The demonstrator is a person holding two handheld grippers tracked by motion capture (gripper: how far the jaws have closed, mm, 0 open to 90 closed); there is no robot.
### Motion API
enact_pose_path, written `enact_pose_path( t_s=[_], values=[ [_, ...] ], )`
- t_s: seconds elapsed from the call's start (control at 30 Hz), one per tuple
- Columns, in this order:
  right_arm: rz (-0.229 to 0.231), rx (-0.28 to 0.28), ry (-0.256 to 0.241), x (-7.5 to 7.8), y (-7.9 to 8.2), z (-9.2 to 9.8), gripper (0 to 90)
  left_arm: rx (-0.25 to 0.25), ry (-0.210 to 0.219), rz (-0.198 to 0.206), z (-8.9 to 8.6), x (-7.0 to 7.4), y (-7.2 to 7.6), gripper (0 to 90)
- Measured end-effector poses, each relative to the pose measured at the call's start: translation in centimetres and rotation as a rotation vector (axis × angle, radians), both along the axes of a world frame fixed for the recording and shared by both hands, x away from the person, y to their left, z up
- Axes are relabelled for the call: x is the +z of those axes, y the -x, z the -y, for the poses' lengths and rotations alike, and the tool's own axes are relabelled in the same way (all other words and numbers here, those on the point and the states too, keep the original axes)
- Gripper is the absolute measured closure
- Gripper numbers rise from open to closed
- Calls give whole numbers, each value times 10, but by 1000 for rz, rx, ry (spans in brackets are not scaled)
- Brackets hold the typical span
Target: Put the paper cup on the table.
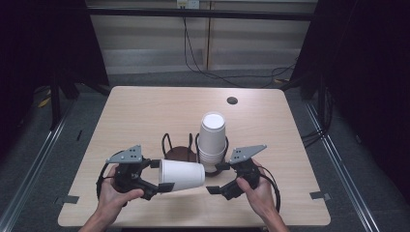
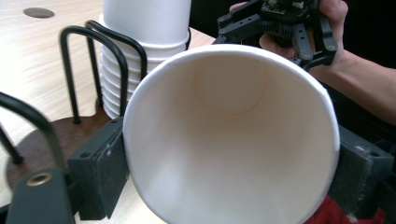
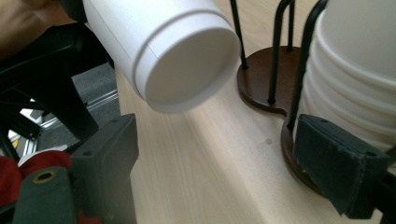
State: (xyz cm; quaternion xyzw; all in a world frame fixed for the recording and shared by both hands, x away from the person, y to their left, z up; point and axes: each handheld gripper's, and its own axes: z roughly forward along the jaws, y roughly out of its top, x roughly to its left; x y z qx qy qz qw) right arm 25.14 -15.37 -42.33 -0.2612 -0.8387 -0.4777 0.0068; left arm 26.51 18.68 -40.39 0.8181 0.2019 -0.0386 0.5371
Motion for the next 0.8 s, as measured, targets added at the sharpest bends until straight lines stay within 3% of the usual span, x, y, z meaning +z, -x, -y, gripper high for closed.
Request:
enact_pose_path(
  t_s=[0.23, 0.57, 0.8],
  values=[
    [9, -62, -5, -1, -1, 5, 144, 22, -46, 7, -9, 6, -2, 135],
    [6, -84, -8, -1, -6, 11, 144, 41, -119, 9, -19, 12, -6, 135],
    [2, -104, -1, -1, -6, 12, 144, 89, -149, 8, -39, 17, -11, 132]
  ],
)
